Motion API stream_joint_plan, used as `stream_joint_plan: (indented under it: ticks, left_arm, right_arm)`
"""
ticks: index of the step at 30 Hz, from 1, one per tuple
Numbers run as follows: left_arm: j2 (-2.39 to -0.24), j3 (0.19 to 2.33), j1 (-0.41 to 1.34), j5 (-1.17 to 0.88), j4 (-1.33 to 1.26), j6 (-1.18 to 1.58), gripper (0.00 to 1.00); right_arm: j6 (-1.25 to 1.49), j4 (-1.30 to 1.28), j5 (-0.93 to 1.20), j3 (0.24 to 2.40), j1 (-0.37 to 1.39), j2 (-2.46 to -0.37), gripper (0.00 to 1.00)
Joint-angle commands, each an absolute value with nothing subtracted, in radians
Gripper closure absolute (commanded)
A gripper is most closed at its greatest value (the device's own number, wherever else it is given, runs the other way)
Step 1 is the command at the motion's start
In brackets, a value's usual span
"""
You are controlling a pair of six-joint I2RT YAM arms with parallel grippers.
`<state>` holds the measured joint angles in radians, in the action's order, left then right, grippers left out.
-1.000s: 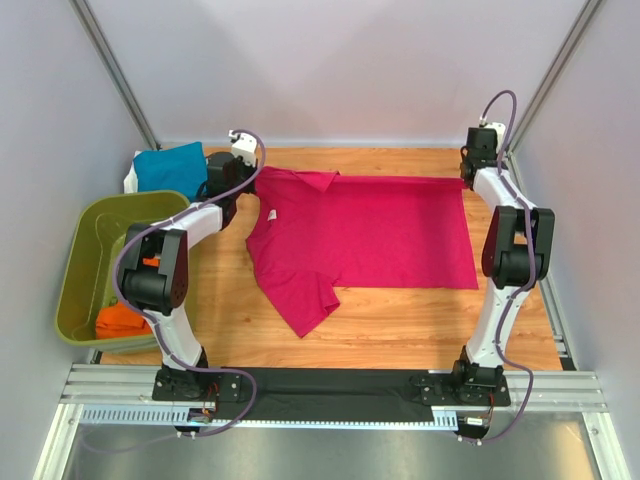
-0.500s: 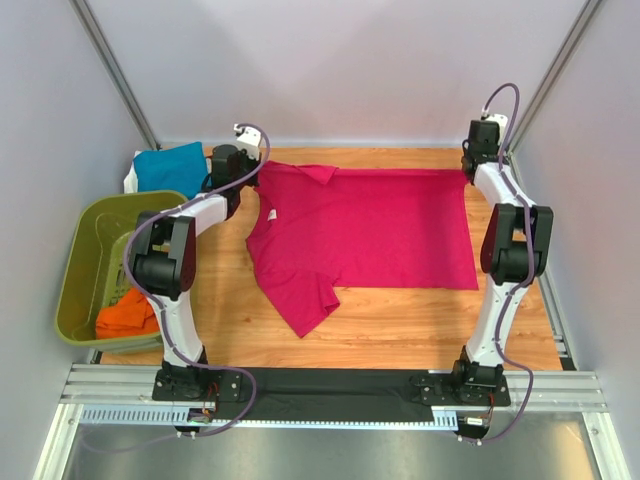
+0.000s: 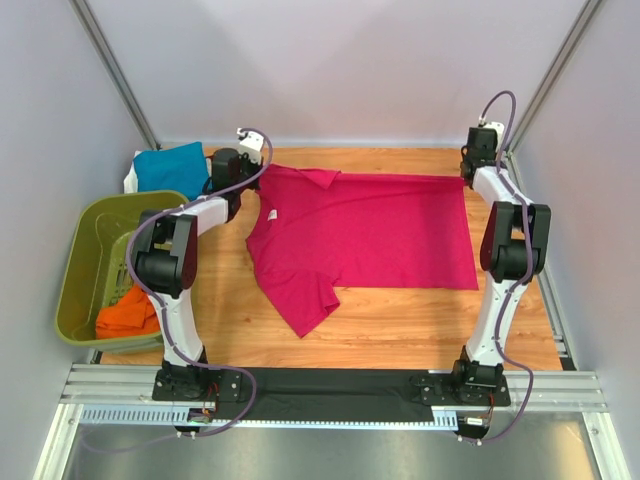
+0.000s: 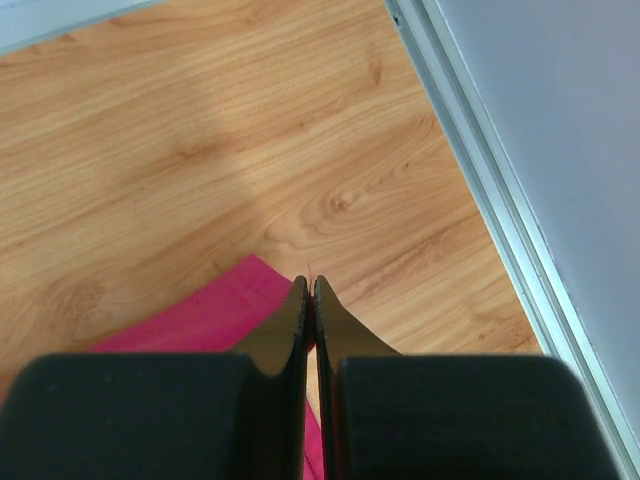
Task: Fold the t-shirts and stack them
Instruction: Fold the tshirt
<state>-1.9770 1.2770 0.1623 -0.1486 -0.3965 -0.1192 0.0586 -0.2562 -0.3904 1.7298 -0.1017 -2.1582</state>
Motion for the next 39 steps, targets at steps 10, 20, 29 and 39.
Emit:
stream_joint_plan:
  ticks: [10,20,29,39]
  left_arm:
    - [-1.879,1.129,0.143,-0.115,-0.584,-0.218,1.00]
    - [-1.852,1.072,0.144,-0.120,-0.586,-0.251,1.00]
    - [-1.844,1.039,0.143,-0.135,-0.591,-0.276,1.00]
    - [-1.792,0.970,0.144,-0.184,-0.578,-0.298,1.00]
  right_arm:
    - [0.057,-0.140,-0.354,1.588,-0.120,-2.049,1.00]
    - [0.040,-0.133,-0.367,1.540,-0.120,-2.033,1.00]
    - [0.043,-0.167,-0.360,1.522,-0.121,-2.034,1.00]
    - [0.035,-0.236,-0.345,1.511,-0.123,-2.028,1.00]
